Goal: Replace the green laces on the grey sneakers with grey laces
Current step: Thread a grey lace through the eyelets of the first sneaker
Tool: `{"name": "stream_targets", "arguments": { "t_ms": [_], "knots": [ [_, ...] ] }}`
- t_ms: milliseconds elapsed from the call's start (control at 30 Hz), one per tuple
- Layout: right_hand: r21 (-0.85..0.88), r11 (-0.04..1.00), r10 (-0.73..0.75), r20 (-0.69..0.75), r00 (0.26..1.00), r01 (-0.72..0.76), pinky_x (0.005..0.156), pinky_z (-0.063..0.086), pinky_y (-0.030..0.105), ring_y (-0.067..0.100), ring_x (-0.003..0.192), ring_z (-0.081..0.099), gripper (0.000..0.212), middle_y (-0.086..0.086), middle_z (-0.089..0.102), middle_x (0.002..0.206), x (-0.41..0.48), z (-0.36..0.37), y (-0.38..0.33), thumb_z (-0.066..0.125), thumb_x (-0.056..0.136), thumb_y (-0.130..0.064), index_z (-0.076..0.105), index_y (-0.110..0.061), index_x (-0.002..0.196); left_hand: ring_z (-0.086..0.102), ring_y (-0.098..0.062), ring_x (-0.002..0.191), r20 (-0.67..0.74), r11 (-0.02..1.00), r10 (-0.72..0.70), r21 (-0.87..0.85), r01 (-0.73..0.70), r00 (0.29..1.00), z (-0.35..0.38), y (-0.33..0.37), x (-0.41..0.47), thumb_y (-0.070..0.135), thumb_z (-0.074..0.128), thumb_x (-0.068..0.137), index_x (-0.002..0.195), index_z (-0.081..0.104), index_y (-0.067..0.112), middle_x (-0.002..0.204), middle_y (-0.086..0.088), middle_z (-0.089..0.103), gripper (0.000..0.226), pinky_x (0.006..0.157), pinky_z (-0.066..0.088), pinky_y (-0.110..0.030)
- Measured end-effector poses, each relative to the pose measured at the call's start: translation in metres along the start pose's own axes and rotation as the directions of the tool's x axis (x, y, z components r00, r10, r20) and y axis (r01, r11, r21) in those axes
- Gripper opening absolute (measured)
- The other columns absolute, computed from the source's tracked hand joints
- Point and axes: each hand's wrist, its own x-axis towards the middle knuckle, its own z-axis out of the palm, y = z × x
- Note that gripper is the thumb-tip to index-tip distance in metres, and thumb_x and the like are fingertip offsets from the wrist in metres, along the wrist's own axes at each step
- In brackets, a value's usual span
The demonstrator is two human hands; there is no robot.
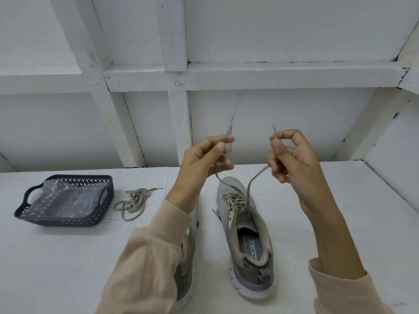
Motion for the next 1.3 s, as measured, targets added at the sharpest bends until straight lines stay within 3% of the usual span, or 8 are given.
{"name": "stream_targets", "arguments": {
  "t_ms": [133, 333, 533, 733, 900, 1033, 1133, 1300],
  "knots": [
    [-0.022, 1.0, 0.019, 0.005, 1.0, -0.019, 0.044, 0.033, 0.016, 0.015, 0.044, 0.042, 0.009, 0.002, 0.06, 0.063, -0.002, 0.0, 0.012, 0.057, 0.096, -0.017, 0.053, -0.01, 0.091, 0.066, -0.016, 0.076, 0.041, 0.997, -0.08, -0.009, 0.08, 0.996, 0.003, -0.008, -0.008, 0.008, 0.06, 0.091, 0.101, 0.07, 0.008, 0.079, 0.001, 0.069, 0.014, 0.082, 0.058, -0.029],
    [0.006, 0.999, -0.053, -0.016, 0.998, 0.053, 0.042, 0.035, 0.024, 0.02, 0.047, 0.049, 0.005, 0.016, 0.067, 0.074, -0.006, 0.011, 0.016, 0.073, 0.082, -0.007, 0.07, -0.008, 0.086, 0.065, -0.016, 0.089, 0.134, 0.988, -0.111, -0.092, 0.124, 0.985, 0.019, -0.013, -0.014, 0.018, 0.069, 0.077, 0.096, 0.074, 0.01, 0.1, -0.005, 0.071, 0.022, 0.081, 0.057, -0.03],
    [0.138, 0.988, -0.072, 0.001, 0.997, 0.072, 0.047, 0.044, 0.023, 0.022, 0.058, 0.059, 0.008, 0.008, 0.067, 0.07, -0.01, 0.012, 0.011, 0.068, 0.082, -0.002, 0.07, -0.006, 0.088, 0.068, -0.014, 0.079, 0.006, 0.994, -0.033, -0.107, 0.034, 0.999, 0.028, -0.013, -0.013, 0.008, 0.067, 0.085, 0.104, 0.072, 0.005, 0.087, -0.006, 0.074, 0.02, 0.079, 0.054, -0.024],
    [0.227, 0.974, -0.032, 0.016, 0.999, 0.028, 0.058, 0.053, 0.025, 0.021, 0.068, 0.065, 0.018, 0.012, 0.07, 0.077, -0.011, 0.016, 0.009, 0.068, 0.079, -0.012, 0.07, -0.002, 0.093, 0.071, -0.024, 0.087, -0.144, 0.995, 0.093, 0.033, -0.089, 0.985, 0.033, -0.014, -0.012, 0.005, 0.074, 0.081, 0.099, 0.076, 0.004, 0.091, -0.012, 0.076, 0.018, 0.089, 0.056, -0.037],
    [0.21, 0.977, -0.012, -0.076, 0.997, 0.028, 0.058, 0.053, 0.024, 0.021, 0.064, 0.066, 0.023, 0.009, 0.07, 0.071, -0.009, 0.025, 0.013, 0.074, 0.073, -0.019, 0.069, -0.002, 0.088, 0.07, -0.007, 0.07, -0.212, 0.974, 0.196, 0.158, -0.165, 0.957, 0.037, -0.019, -0.01, 0.002, 0.078, 0.077, 0.085, 0.077, 0.018, 0.074, 0.005, 0.075, 0.017, 0.068, 0.052, -0.017],
    [0.168, 0.985, -0.015, -0.151, 0.988, 0.04, 0.061, 0.055, 0.027, 0.022, 0.061, 0.066, 0.014, 0.012, 0.07, 0.069, -0.005, 0.028, 0.022, 0.072, 0.082, -0.012, 0.071, 0.001, 0.088, 0.071, -0.008, 0.081, -0.209, 0.978, 0.17, 0.158, -0.138, 0.963, 0.035, -0.028, -0.01, 0.001, 0.074, 0.081, 0.094, 0.077, 0.009, 0.084, -0.002, 0.076, 0.015, 0.072, 0.052, -0.016],
    [0.211, 0.977, 0.001, -0.199, 0.98, 0.042, 0.063, 0.056, 0.027, 0.021, 0.06, 0.065, 0.011, 0.012, 0.069, 0.068, -0.004, 0.029, 0.027, 0.07, 0.085, -0.005, 0.069, 0.005, 0.091, 0.071, -0.017, 0.093, -0.209, 0.99, 0.13, 0.086, -0.114, 0.969, 0.031, -0.036, -0.01, -0.001, 0.067, 0.087, 0.101, 0.075, 0.01, 0.096, -0.007, 0.076, 0.019, 0.085, 0.055, -0.029],
    [0.32, 0.947, 0.056, -0.165, 0.985, 0.0, 0.064, 0.056, 0.024, 0.019, 0.061, 0.065, 0.007, 0.009, 0.069, 0.068, -0.004, 0.029, 0.027, 0.068, 0.085, -0.001, 0.068, 0.004, 0.09, 0.069, -0.019, 0.1, -0.194, 0.997, 0.013, -0.068, -0.026, 0.981, 0.029, -0.036, -0.008, 0.001, 0.067, 0.086, 0.114, 0.068, 0.012, 0.102, -0.008, 0.074, 0.029, 0.091, 0.054, -0.03]
  ]
}}
